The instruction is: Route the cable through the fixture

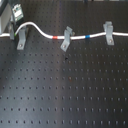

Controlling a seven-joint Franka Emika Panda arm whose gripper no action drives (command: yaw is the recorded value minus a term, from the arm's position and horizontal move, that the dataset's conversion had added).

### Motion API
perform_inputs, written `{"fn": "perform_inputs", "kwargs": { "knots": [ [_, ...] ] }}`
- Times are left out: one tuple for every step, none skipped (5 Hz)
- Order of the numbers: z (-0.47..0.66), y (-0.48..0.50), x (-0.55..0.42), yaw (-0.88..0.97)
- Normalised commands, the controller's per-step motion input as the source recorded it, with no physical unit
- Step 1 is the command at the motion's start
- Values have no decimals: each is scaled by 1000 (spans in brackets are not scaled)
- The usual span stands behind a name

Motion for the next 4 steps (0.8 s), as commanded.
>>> {"fn": "perform_inputs", "kwargs": {
  "knots": [
    [85,36,-114,471],
    [2,0,0,3],
    [3,16,-64,663],
    [0,69,-51,757]
  ]
}}
